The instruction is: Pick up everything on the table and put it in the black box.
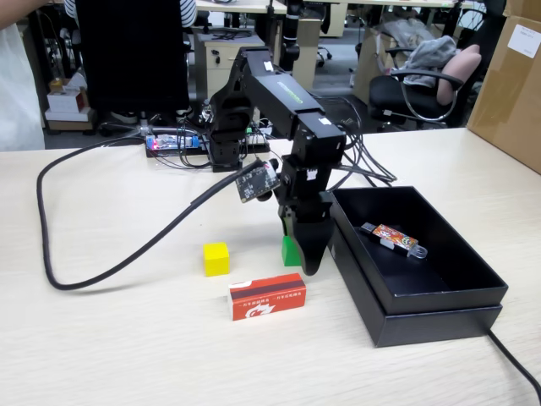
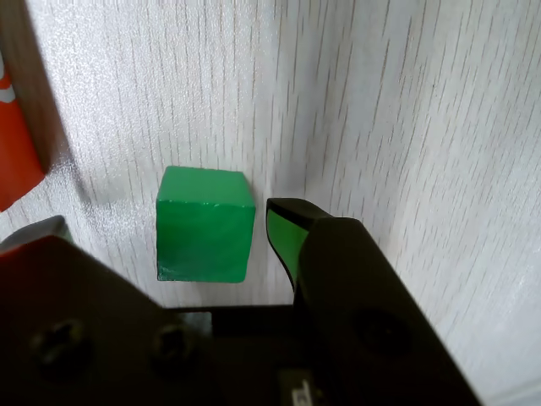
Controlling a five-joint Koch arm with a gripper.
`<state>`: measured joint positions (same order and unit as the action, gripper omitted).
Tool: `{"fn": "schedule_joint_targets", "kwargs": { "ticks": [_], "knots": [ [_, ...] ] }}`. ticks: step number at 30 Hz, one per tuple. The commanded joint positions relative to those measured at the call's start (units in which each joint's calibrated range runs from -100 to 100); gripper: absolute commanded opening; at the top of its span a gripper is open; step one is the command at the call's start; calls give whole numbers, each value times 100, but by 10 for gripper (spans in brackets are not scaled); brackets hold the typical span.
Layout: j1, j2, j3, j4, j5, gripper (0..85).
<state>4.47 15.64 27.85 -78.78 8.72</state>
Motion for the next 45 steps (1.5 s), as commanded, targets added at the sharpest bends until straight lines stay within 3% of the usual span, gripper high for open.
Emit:
{"fn": "schedule_joint_targets", "kwargs": {
  "ticks": [1, 3, 7, 14, 15, 22, 30, 34, 45],
  "knots": [
    [-24, -90, 315, 29, -10, 420],
    [-29, -78, 315, 73, -20, 415],
    [-44, -67, 342, 107, -20, 307],
    [-54, -55, 225, 133, -29, 289],
    [-68, -90, 206, 228, -20, 125],
    [-73, -193, 188, 237, -20, 23],
    [-54, -1249, 342, 202, -34, 23],
    [293, -3119, 805, 176, -73, 23],
    [918, -3096, 850, 185, -161, 24]
  ]
}}
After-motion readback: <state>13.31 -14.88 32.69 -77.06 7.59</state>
